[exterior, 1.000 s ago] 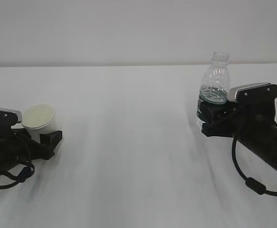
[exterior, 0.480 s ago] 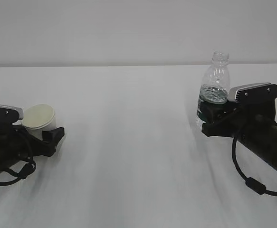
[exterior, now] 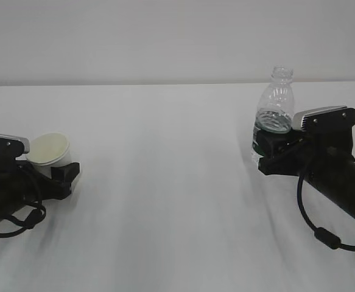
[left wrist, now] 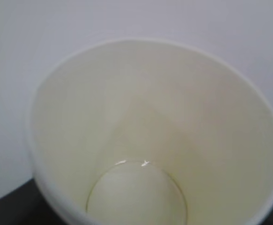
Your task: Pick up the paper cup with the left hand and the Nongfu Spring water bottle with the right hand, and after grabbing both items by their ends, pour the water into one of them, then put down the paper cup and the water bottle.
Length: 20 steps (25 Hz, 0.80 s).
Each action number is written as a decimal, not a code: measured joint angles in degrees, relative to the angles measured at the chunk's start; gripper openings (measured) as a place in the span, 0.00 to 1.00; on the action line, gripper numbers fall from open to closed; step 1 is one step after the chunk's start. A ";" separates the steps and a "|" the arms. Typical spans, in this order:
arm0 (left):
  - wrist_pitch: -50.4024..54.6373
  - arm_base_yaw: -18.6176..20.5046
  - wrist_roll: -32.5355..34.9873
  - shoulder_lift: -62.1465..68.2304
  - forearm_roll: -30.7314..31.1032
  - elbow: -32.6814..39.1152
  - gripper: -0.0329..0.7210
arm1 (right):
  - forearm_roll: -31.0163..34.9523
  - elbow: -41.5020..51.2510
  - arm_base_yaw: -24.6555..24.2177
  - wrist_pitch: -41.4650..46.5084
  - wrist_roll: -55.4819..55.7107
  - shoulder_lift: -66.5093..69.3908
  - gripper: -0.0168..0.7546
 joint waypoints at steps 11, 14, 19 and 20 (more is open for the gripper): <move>0.00 0.00 0.00 -0.11 1.15 0.00 0.71 | 0.00 0.00 0.00 0.00 0.00 0.00 0.55; 0.00 0.00 0.00 -0.24 2.05 0.00 0.69 | 0.00 0.00 0.00 0.00 0.00 0.00 0.55; 0.00 0.00 0.00 -0.33 3.82 0.00 0.68 | 0.00 0.00 0.00 0.00 0.00 0.00 0.55; 0.00 0.00 0.00 -0.33 4.59 0.00 0.68 | 0.00 0.00 0.00 0.00 0.00 0.00 0.55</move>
